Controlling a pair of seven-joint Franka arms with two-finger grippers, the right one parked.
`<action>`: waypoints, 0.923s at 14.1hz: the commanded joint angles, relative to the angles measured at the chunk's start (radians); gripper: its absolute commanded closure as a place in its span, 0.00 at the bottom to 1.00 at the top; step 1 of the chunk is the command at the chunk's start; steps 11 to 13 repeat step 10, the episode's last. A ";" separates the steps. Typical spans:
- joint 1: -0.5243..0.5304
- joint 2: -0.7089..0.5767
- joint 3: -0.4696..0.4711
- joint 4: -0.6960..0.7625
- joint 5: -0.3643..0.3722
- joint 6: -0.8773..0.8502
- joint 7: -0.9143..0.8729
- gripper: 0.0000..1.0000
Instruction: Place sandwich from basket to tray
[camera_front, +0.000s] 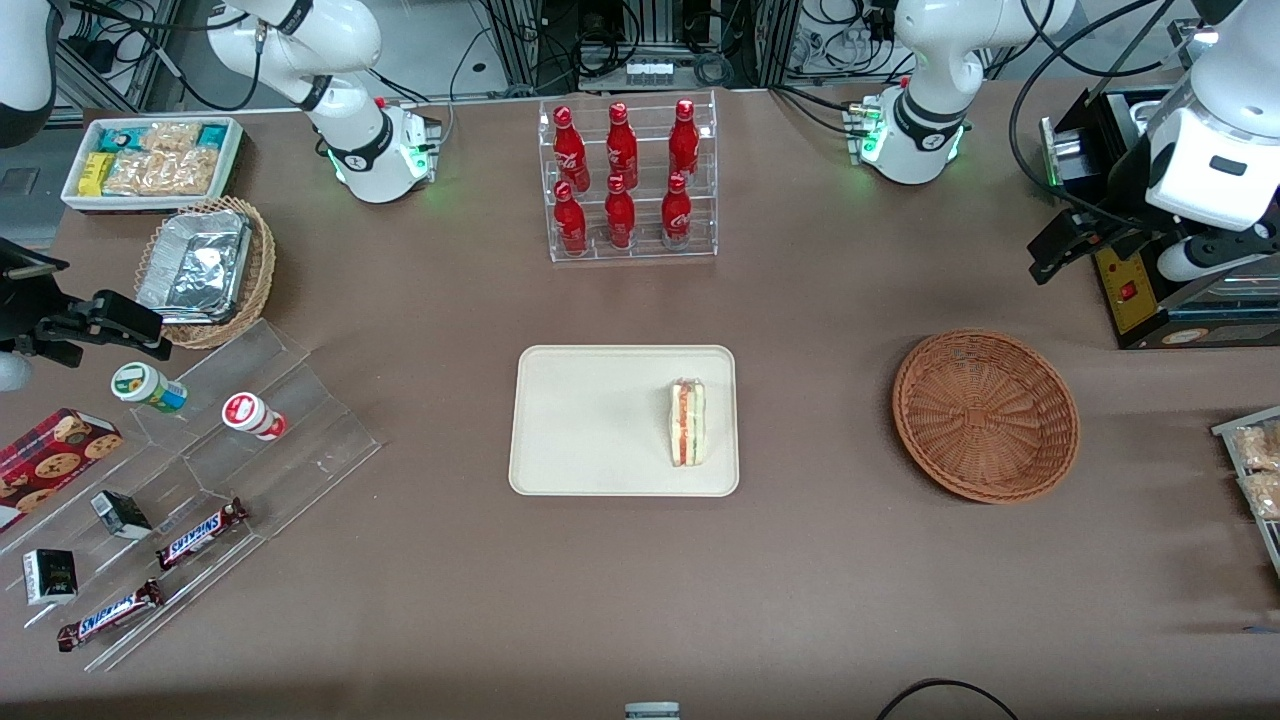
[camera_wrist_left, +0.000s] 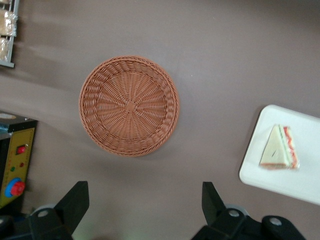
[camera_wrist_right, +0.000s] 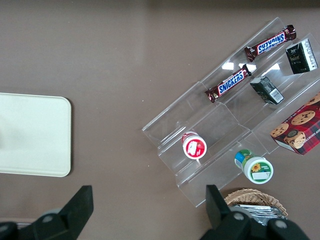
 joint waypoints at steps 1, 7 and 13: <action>0.044 -0.024 -0.010 0.002 -0.025 -0.035 0.081 0.00; 0.009 -0.015 0.070 0.057 -0.025 -0.081 0.236 0.00; -0.028 -0.010 0.094 0.065 -0.021 -0.092 0.230 0.00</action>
